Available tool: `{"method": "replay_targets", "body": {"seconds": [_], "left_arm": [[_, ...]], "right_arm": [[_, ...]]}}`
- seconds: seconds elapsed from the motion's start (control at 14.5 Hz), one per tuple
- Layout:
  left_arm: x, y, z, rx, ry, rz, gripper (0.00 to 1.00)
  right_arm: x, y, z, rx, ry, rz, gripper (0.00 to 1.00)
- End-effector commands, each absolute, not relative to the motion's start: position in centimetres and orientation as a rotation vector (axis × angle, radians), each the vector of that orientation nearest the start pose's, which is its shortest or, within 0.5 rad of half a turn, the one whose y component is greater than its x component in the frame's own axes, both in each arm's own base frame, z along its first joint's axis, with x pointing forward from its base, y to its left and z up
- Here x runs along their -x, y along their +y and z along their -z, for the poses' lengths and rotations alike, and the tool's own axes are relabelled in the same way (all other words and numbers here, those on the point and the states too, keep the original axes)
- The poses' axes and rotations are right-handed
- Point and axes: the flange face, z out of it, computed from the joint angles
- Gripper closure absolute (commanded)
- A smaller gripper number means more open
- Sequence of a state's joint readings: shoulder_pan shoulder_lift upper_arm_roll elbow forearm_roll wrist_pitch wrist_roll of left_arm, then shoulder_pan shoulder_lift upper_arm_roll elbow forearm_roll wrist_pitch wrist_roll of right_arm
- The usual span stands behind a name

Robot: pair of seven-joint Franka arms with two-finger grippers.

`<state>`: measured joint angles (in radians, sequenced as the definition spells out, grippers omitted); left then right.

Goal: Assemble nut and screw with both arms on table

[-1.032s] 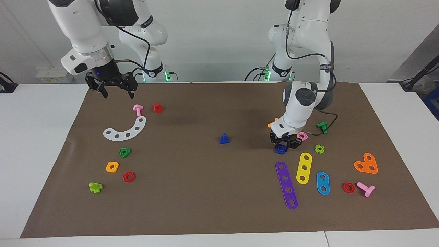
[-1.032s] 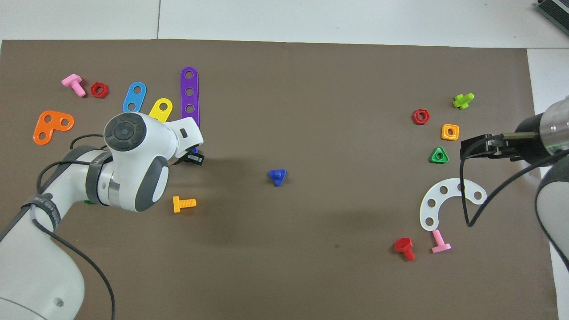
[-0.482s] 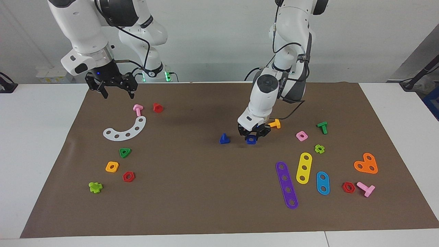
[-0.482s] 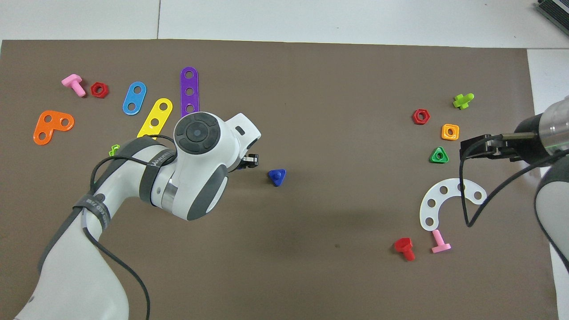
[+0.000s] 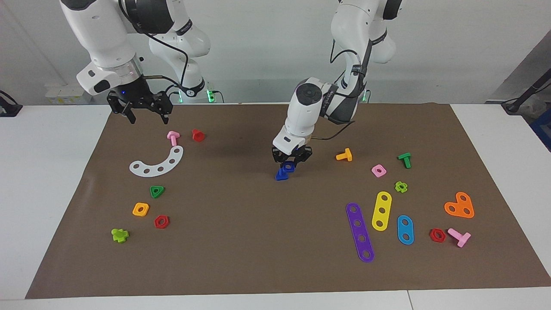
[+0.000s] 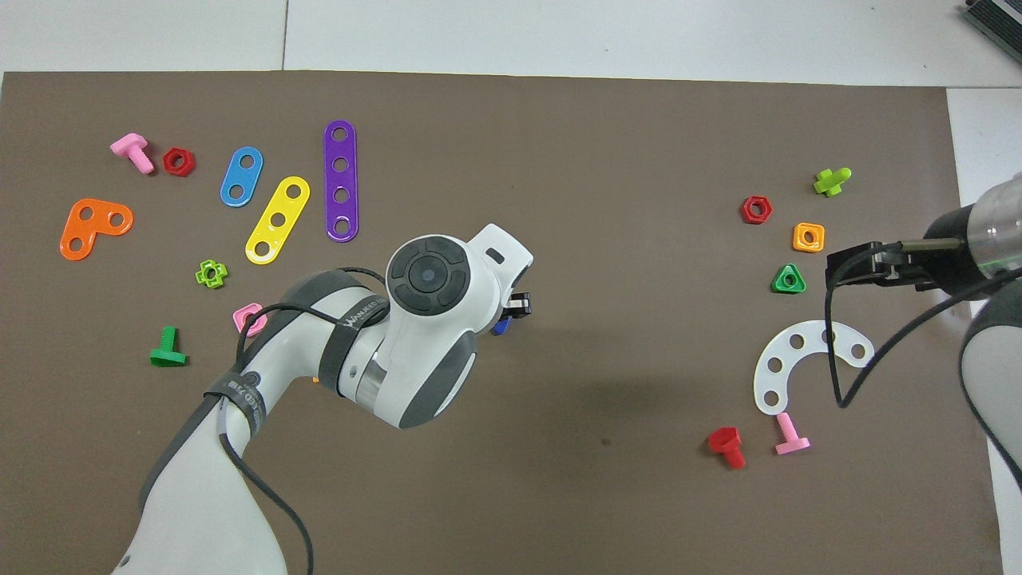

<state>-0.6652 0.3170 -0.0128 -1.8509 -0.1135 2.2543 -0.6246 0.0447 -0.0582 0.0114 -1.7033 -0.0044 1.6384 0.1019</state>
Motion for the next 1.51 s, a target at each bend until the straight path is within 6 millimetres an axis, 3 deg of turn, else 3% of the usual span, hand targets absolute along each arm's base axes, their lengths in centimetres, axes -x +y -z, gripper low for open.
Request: {"method": "replay_targets", "body": {"seconds": [0.0, 0.48, 1.17, 1.44], "left_arm": [[-48.9, -41.8, -35.5, 3.290, -0.059, 0.032, 1.00], [-48.4, -41.7, -33.7, 3.283, -0.057, 0.031, 1.00], [-49.0, -40.8, -33.3, 3.270, -0.065, 0.034, 1.00], [-47.9, -40.9, -31.9, 3.257, -0.032, 0.044, 0.99]], "right_arm": [[-53.2, 2.5, -60.0, 3.126, 0.043, -0.016, 0.00], [-53.2, 2.5, -60.0, 3.126, 0.043, -0.011, 0.00], [-53.2, 2.4, -60.0, 3.126, 0.043, -0.009, 0.00], [-53.1, 2.4, -60.0, 3.126, 0.043, -0.006, 0.00]]}}
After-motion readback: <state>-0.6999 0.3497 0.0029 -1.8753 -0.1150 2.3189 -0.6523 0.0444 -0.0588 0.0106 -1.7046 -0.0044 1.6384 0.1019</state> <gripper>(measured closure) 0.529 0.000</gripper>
